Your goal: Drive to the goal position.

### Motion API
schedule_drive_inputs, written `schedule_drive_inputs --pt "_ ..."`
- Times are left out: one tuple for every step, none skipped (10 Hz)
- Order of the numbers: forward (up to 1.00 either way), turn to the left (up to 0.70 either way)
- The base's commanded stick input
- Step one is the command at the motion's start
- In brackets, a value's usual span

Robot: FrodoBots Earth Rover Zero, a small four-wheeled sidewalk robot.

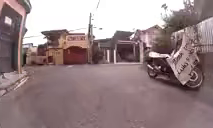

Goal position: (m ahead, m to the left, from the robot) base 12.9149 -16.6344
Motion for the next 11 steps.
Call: schedule_drive_inputs --pt "1.00 0.00" --pt "1.00 0.00" --pt "1.00 0.00" --pt "1.00 0.00" --pt "1.00 0.00" --pt "1.00 0.00" --pt "1.00 0.00" --pt "1.00 0.00" --pt "1.00 0.00" --pt "1.00 0.00" --pt "1.00 0.00"
